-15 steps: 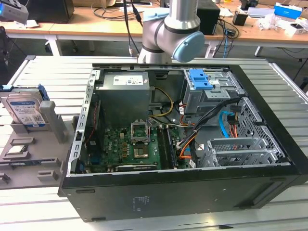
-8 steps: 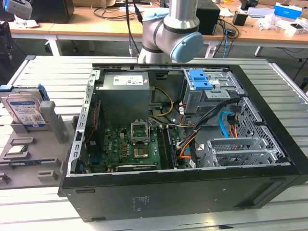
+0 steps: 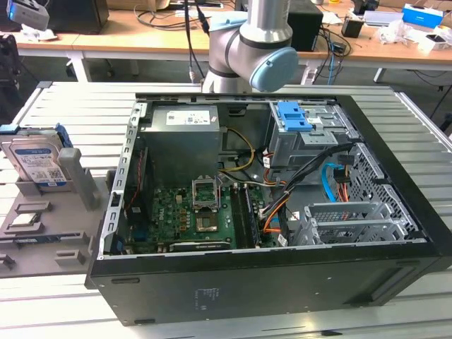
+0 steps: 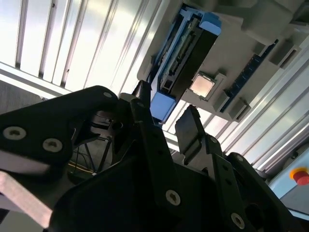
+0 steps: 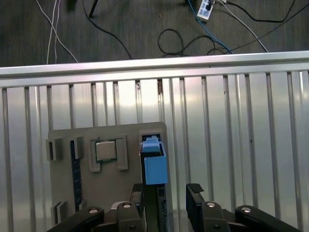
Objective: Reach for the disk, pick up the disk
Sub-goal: 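Pick up the disk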
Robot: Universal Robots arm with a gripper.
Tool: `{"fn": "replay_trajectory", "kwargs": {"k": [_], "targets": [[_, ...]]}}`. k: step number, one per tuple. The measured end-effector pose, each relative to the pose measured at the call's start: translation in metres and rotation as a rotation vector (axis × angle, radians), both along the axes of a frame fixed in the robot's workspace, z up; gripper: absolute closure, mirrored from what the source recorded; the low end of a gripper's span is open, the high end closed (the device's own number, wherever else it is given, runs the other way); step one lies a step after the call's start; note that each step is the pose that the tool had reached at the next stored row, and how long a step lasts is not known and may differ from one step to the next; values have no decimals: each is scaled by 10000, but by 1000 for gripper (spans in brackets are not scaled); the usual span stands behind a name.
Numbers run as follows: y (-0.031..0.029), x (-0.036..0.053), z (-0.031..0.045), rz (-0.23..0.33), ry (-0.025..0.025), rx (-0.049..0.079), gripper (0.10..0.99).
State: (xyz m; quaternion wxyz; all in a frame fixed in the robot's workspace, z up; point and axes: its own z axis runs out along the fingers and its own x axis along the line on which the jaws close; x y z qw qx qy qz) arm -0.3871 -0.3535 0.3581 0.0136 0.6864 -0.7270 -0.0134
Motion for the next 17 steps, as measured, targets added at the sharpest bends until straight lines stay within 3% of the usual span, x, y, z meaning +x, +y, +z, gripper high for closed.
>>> {"fn": "replay_trajectory", "kwargs": {"k": [5, 10, 17], "targets": [[-5, -1, -63, 42, 0, 0, 604], [-86, -6, -119, 102, -1, 0, 604], [-89, -16, -228, 330, 0, -1, 604]]}}
